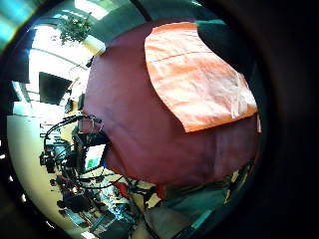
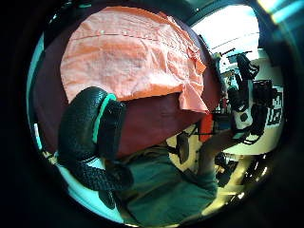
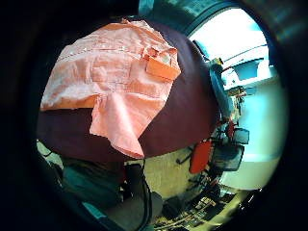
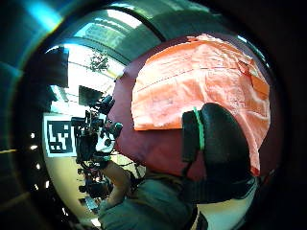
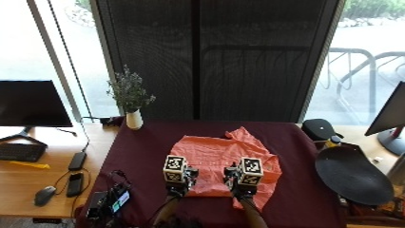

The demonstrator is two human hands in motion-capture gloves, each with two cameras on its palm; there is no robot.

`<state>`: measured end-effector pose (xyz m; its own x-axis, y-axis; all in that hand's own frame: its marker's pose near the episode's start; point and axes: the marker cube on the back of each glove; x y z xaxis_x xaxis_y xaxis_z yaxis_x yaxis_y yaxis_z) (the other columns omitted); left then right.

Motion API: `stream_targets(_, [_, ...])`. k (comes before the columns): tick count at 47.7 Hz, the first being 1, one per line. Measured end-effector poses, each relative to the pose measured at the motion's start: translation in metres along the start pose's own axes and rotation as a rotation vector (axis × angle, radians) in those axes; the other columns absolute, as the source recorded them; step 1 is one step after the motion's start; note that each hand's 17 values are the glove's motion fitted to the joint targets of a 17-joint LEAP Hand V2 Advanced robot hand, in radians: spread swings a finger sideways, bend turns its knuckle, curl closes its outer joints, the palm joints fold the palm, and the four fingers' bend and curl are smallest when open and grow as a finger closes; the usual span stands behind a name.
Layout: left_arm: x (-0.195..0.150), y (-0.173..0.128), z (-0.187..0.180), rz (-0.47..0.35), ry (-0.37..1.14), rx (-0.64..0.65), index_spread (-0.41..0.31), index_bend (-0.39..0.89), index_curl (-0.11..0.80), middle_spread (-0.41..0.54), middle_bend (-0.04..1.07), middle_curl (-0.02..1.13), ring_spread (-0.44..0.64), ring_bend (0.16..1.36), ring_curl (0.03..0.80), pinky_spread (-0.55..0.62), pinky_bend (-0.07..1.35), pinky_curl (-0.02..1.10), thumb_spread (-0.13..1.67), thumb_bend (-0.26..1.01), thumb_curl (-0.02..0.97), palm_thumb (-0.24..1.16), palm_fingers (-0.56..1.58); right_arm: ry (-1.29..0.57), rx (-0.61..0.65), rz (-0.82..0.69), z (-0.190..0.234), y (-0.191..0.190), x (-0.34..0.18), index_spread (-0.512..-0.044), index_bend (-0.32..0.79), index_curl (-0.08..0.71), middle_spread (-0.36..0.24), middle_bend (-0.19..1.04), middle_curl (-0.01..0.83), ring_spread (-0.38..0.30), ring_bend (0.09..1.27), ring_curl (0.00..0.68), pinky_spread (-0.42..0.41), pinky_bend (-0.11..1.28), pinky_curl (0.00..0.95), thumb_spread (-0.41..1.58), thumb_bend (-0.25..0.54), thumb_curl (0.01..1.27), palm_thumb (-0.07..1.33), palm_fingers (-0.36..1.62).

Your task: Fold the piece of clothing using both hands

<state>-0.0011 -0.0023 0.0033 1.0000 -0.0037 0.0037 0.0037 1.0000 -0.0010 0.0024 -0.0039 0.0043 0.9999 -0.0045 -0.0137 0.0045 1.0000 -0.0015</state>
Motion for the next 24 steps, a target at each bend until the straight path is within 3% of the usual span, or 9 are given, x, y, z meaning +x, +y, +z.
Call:
stream_targets(4, [0.000,-0.004,0.005,0.012,0.012,0.002,-0.081,0.16,0.089,-0.011,0.26,0.14,0.08,0.46,0.153,0.17,0.33,0.10,0.66,0.14,0.056,0.22,0.55,0.008,-0.004,-0.002,0.001,-0.002,-0.001,-0.224,0.21,0.109,0.030,0.13,0.044,0.104,0.21,0.059,0.185,0.55,0.170,0.64,0.371,0.12,0.52,0.25])
stream_targets(9, [-0.001,-0.009,0.017,0.032,0.033,-0.006,-0.103,0.16,0.138,-0.014,0.25,0.20,0.11,0.48,0.205,0.23,0.34,0.14,0.90,0.14,0.088,0.24,0.52,0.013,-0.013,-0.004,-0.001,0.000,-0.006,-0.282,0.20,0.166,0.037,0.14,0.074,0.137,0.22,0.094,0.233,0.58,0.221,0.90,0.401,0.16,0.56,0.22])
stream_targets(24, [-0.002,0.001,0.013,0.018,0.049,-0.024,-0.115,0.15,0.228,-0.017,0.23,0.29,0.14,0.48,0.254,0.29,0.35,0.20,1.19,0.10,0.160,0.27,0.49,-0.009,0.009,-0.035,0.001,0.003,-0.012,-0.335,0.19,0.269,0.049,0.15,0.139,0.174,0.24,0.155,0.278,0.60,0.281,1.23,0.376,0.24,0.59,0.18])
